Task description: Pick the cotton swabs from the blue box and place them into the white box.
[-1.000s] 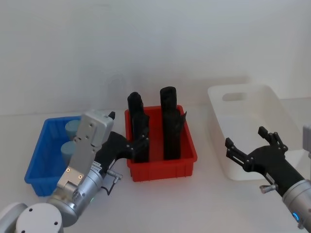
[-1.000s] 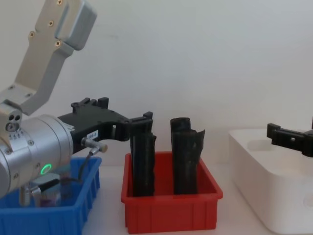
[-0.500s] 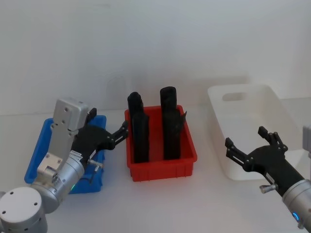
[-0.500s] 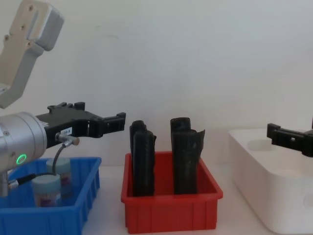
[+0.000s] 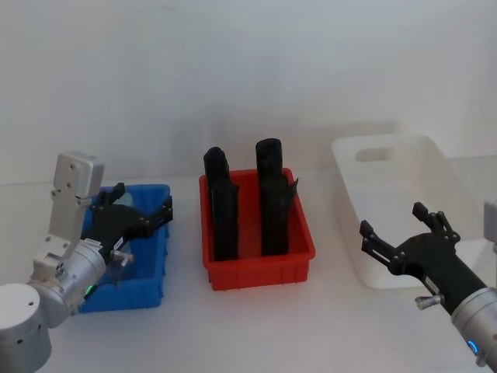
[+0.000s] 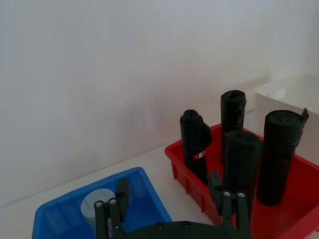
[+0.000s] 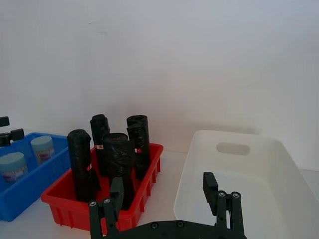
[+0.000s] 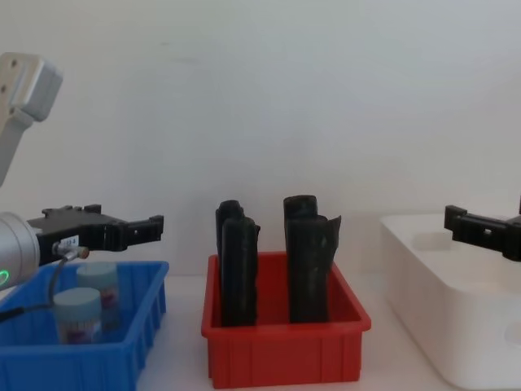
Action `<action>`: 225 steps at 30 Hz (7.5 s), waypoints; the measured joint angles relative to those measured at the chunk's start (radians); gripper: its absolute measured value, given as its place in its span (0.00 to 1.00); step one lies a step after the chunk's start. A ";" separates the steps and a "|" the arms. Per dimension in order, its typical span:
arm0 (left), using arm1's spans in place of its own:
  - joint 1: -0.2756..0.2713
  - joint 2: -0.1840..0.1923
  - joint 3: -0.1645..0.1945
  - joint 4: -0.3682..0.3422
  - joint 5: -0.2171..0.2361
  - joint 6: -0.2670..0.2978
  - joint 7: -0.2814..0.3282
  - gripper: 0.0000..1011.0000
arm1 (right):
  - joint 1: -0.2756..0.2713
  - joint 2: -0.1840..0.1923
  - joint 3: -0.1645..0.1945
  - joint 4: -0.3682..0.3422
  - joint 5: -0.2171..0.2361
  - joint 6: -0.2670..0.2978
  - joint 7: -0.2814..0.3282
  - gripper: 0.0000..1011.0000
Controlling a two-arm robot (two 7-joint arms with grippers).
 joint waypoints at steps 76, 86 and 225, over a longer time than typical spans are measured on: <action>-0.093 -0.019 -0.053 0.291 -0.006 0.013 -0.095 0.66 | 0.000 0.000 0.000 0.000 0.000 0.000 0.000 0.99; -0.067 0.006 -0.070 0.172 0.006 0.043 -0.090 0.66 | 0.000 0.000 0.000 0.000 0.000 0.000 0.000 0.99; -0.166 0.023 -0.030 -0.188 -0.024 0.345 -0.702 0.66 | 0.291 -0.182 -0.112 0.189 -0.098 0.112 0.428 0.63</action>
